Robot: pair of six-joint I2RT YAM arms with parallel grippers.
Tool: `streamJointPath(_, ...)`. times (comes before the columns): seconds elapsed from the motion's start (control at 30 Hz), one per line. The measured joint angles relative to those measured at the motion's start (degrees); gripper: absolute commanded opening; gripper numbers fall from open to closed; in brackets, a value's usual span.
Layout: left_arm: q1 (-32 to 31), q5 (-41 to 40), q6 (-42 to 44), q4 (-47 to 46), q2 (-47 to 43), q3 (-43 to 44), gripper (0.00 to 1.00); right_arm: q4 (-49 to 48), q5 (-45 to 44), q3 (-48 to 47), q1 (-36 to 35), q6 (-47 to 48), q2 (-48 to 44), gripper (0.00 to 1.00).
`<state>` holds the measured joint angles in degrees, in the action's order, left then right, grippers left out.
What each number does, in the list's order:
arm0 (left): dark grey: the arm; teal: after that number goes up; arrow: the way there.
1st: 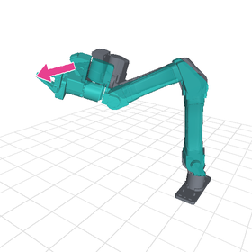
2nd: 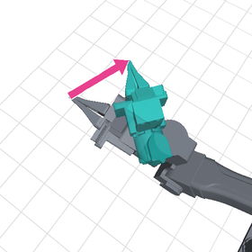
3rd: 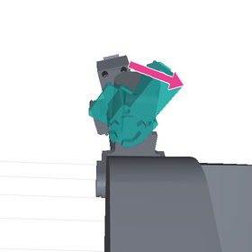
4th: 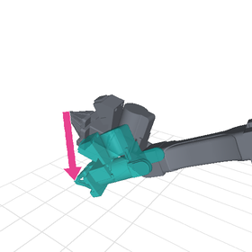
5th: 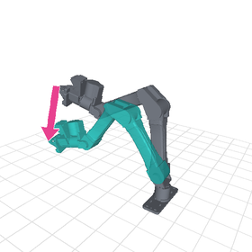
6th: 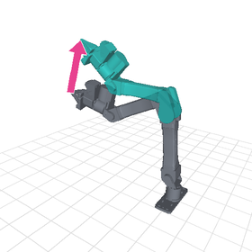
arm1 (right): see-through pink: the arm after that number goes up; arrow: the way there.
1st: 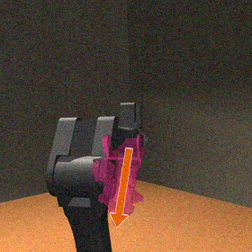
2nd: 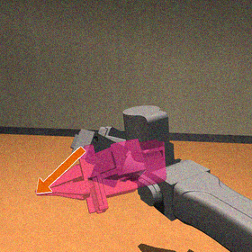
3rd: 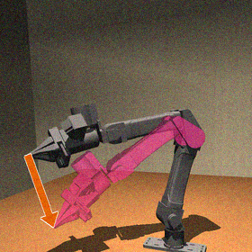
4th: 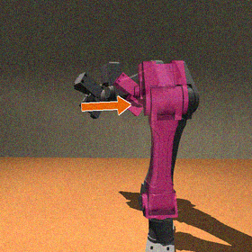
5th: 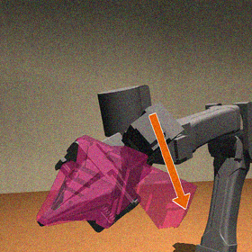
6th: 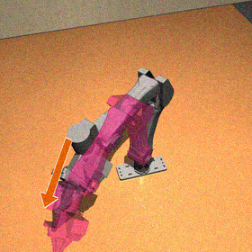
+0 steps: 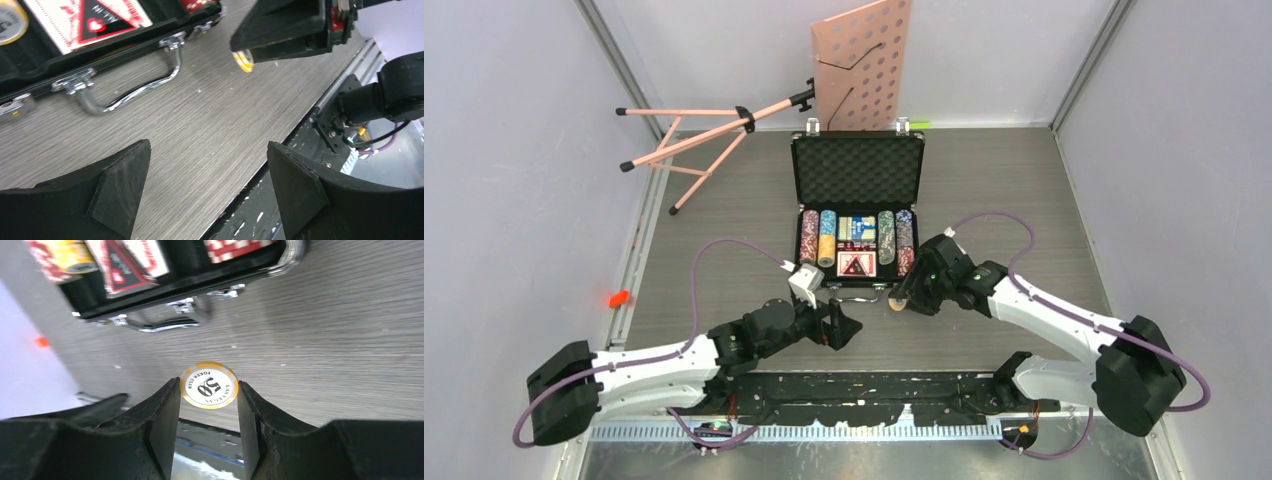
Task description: Pack up texas hold em set
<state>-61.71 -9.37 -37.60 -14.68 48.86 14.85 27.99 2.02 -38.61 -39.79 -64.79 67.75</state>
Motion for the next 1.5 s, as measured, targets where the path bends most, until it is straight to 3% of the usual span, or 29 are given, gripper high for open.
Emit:
streamJointPath(0.43, -3.5, -4.5, 0.1, -17.8, 16.8, 6.6, 0.72, -9.8, 1.8, 1.9, 0.0, -13.5, -4.6, 0.32)
streamJointPath(0.8, -3.5, -6.7, -1.4, -21.6, 25.9, 12.3, 0.57, -9.6, 1.7, 2.3, 0.0, -15.9, -9.2, 0.32)
streamJointPath(0.93, -3.5, -7.1, -2.6, -22.0, 26.9, 12.8, 0.45, -9.5, 1.7, 2.7, 0.0, -16.3, -9.6, 0.32)
streamJointPath(1.2, -3.1, -7.2, -4.0, -22.4, 28.6, 14.5, 0.43, -9.5, 1.8, 2.8, 0.0, -16.4, -9.6, 0.31)
streamJointPath(1.3, -2.7, -7.2, -4.3, -22.4, 29.1, 14.7, 0.34, -9.5, 1.8, 2.8, 0.0, -16.4, -9.6, 0.31)
streamJointPath(1.4, -2.2, -7.2, -4.7, -22.4, 29.5, 15.0, 0.05, -9.5, 2.0, 2.9, 0.0, -16.4, -9.6, 0.31)
streamJointPath(1.47, -1.9, -7.6, -5.0, -21.9, 29.6, 15.0, 0.0, -9.6, 2.0, 2.9, 0.0, -16.5, -9.7, 0.35)
streamJointPath(1.5, -1.6, -7.3, -5.4, -21.8, 29.6, 15.1, 0.0, -9.9, 1.9, 3.0, 0.0, -16.5, -9.9, 0.41)
